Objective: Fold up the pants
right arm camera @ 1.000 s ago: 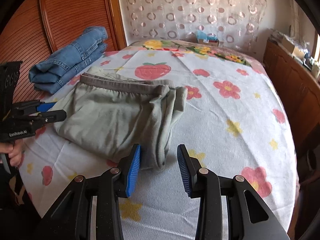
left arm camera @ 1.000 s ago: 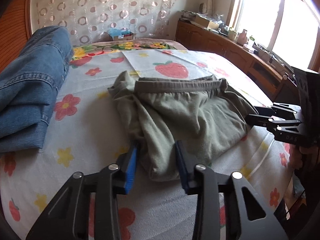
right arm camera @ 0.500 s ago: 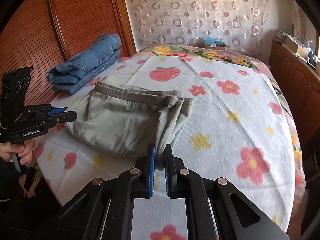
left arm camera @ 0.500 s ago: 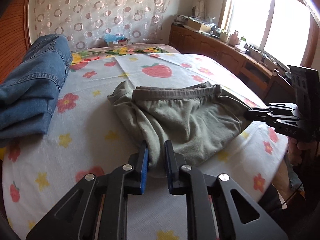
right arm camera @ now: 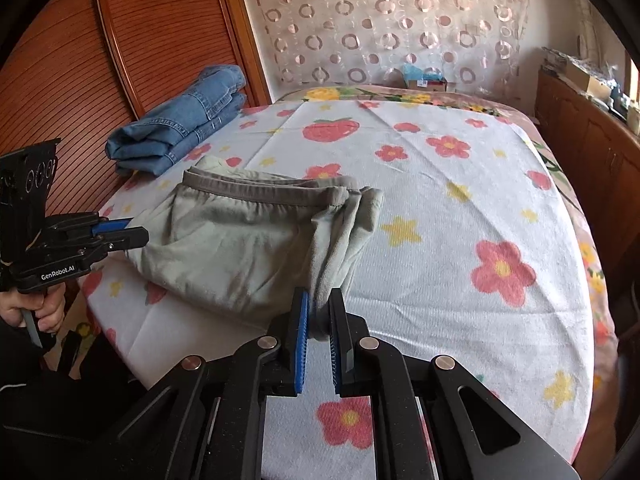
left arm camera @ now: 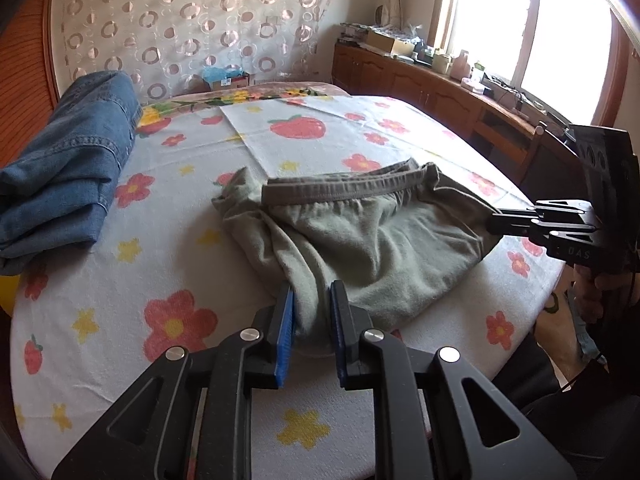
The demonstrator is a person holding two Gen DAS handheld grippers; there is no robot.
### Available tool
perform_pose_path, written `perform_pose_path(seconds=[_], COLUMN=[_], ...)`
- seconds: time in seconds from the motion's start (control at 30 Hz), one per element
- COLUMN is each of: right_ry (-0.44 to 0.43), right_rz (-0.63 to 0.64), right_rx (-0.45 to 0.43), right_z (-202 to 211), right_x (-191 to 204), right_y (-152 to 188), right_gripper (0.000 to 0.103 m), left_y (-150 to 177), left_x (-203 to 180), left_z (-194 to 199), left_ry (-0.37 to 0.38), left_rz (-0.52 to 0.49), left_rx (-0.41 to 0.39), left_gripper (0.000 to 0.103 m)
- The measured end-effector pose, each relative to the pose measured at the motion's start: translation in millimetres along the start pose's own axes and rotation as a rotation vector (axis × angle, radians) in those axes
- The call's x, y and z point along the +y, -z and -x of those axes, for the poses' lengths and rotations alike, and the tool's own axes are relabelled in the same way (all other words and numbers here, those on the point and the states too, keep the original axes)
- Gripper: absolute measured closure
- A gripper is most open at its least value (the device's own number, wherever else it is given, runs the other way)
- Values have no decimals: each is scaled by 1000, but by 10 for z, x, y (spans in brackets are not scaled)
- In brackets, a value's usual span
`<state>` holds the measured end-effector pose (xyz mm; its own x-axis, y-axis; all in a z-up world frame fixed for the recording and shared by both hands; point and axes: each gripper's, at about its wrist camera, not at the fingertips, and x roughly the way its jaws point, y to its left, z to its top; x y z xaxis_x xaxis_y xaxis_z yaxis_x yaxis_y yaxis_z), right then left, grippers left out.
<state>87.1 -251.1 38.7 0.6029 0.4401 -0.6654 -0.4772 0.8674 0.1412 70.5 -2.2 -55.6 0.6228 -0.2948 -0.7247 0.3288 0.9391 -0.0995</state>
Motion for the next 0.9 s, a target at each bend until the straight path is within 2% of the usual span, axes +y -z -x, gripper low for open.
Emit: perform_pose_path(seconds=[0.07, 0.17, 0.23, 0.3, 0.33, 0.4, 0.67, 0.9], right_ry=[17, 26, 29, 28, 27, 23, 12, 46], right_rz=[9, 18, 15, 19, 22, 31, 57, 45], right_rx=[-4, -23, -38, -46, -51, -60, -50, 18], right_z=[42, 118, 158, 159, 157, 131, -237, -557], right_x=[18, 33, 32, 41, 44, 65, 91, 16], right_y=[-7, -19, -43, -73, -95, -148, -388, -483], right_gripper=[92, 92, 92, 92, 92, 91, 74, 73], left_y=[-10, -60, -100, -149, -166, -213, -374, -426], left_x=[-4, 20, 42, 57, 62, 67, 129, 180], left_z=[34, 75, 81, 65, 52, 10, -308, -456], left_ry=[-15, -27, -30, -28, -33, -48, -70, -85], left_rz=[-5, -5, -4, -10, -14, -21, -16, -7], left_rx=[-8, -21, -29, -29, -26, -30, 11, 28], left_gripper=[84, 75, 53, 47, 36, 24, 24, 24])
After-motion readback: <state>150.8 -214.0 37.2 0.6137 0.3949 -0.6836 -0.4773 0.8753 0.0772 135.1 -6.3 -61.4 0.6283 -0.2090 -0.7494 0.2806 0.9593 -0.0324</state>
